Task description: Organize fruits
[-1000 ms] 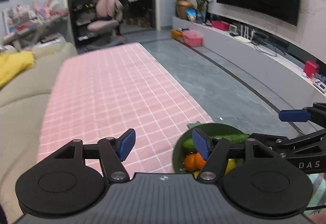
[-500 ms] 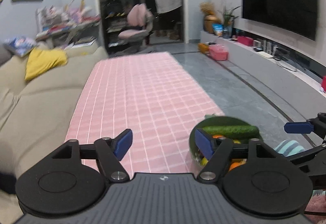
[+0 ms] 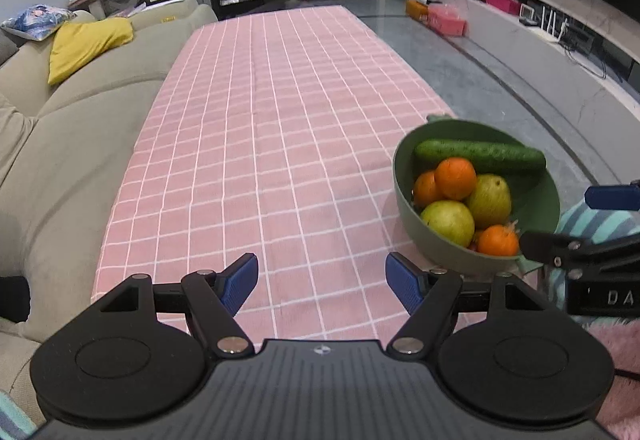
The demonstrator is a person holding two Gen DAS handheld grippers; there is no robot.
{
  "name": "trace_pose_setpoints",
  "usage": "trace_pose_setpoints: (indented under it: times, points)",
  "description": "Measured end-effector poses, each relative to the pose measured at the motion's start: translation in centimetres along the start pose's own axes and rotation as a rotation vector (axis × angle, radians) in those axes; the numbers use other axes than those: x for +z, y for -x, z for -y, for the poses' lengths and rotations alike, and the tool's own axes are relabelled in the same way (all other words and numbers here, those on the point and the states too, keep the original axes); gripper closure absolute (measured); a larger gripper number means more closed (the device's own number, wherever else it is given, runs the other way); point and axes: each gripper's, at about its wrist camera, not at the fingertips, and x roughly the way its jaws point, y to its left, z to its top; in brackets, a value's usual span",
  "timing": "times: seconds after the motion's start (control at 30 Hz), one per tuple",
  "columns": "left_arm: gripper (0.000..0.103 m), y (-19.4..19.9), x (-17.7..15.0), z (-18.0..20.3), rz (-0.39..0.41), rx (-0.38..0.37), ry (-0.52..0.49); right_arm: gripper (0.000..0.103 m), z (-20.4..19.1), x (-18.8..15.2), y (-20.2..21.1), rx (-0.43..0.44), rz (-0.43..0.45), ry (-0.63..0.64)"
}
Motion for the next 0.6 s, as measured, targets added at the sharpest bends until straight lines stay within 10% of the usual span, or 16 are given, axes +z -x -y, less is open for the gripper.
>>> trace_pose_setpoints:
  times: [0.6]
  points:
    - [0.017, 0.01, -0.2, -0.16, -0.017, 0.003, 0.013, 0.02, 0.05, 0.12, -0.33, 0.01, -0.007, -0.016]
